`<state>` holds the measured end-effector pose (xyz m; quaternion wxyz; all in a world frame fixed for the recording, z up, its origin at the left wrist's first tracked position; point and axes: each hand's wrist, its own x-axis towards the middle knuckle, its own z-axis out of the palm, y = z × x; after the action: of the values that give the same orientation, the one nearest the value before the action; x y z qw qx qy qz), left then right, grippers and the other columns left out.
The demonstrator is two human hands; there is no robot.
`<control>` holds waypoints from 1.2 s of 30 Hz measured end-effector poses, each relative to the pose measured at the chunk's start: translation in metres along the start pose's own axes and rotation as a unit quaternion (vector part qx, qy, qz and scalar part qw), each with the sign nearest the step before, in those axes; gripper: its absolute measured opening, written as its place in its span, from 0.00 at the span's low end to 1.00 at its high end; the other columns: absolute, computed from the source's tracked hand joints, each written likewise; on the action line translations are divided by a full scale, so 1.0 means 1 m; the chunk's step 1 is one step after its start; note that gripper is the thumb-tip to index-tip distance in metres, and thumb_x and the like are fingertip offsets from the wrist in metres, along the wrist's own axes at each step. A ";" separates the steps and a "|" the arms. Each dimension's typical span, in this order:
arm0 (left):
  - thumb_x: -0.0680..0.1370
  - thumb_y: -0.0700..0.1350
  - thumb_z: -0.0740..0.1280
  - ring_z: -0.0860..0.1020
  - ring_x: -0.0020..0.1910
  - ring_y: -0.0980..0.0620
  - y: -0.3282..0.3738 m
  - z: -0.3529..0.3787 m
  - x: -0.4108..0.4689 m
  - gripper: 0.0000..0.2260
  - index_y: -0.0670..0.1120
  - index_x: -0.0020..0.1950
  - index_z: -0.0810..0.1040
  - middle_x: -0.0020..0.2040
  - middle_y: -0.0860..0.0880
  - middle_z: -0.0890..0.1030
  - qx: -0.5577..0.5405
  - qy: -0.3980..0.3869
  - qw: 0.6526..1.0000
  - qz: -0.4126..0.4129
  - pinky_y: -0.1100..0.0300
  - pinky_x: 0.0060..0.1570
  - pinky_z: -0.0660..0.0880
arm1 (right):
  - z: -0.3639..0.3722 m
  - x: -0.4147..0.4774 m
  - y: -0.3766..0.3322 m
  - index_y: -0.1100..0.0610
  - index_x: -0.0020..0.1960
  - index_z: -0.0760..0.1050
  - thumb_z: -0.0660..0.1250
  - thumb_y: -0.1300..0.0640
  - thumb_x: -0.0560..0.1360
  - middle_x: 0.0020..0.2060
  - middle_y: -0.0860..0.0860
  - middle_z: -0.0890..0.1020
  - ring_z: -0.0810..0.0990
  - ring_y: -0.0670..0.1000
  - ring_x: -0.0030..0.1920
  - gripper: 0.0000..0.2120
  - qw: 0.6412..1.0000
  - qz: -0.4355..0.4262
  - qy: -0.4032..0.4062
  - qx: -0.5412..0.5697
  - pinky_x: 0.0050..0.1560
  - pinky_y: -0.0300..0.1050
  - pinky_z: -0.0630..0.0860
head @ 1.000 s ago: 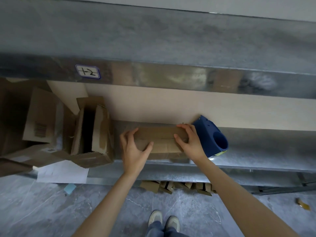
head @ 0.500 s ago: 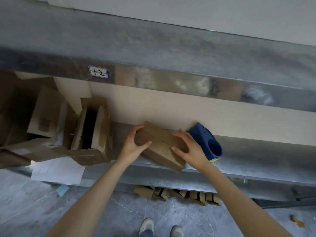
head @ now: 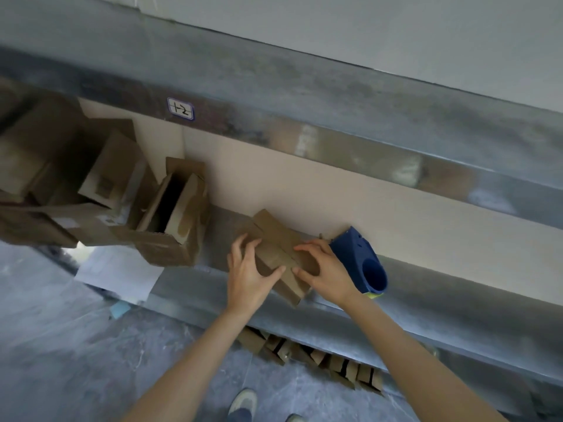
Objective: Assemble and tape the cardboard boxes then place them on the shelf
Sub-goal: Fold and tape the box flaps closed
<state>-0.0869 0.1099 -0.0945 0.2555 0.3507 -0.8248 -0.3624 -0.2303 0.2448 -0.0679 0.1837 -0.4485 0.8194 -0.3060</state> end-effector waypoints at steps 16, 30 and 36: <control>0.74 0.55 0.74 0.64 0.75 0.47 0.024 -0.012 0.007 0.32 0.48 0.75 0.68 0.79 0.50 0.59 0.081 -0.050 0.995 -0.006 0.49 0.71 0.65 | -0.052 -0.036 0.036 0.52 0.69 0.71 0.63 0.53 0.81 0.66 0.51 0.72 0.71 0.52 0.65 0.17 0.995 -0.026 0.049 -0.082 0.58 0.46 0.73; 0.78 0.51 0.70 0.60 0.77 0.46 0.043 -0.026 -0.023 0.27 0.48 0.75 0.67 0.79 0.49 0.59 0.147 -0.042 0.988 0.006 0.43 0.74 0.60 | -0.053 -0.036 0.070 0.45 0.79 0.44 0.61 0.50 0.82 0.32 0.52 0.75 0.74 0.50 0.31 0.33 0.976 0.090 -0.133 -0.146 0.29 0.45 0.70; 0.78 0.52 0.69 0.59 0.78 0.47 0.041 -0.029 -0.026 0.28 0.48 0.76 0.66 0.79 0.50 0.59 0.146 -0.052 0.988 0.003 0.44 0.74 0.61 | -0.063 -0.020 0.074 0.46 0.77 0.52 0.65 0.66 0.75 0.37 0.60 0.77 0.73 0.53 0.33 0.38 0.981 0.111 -0.152 -0.045 0.29 0.42 0.68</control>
<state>-0.0673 0.1383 -0.0492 0.1592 0.3626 -0.8820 -0.2556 -0.3016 0.3133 -0.0695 0.3187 -0.4041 0.8394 -0.1750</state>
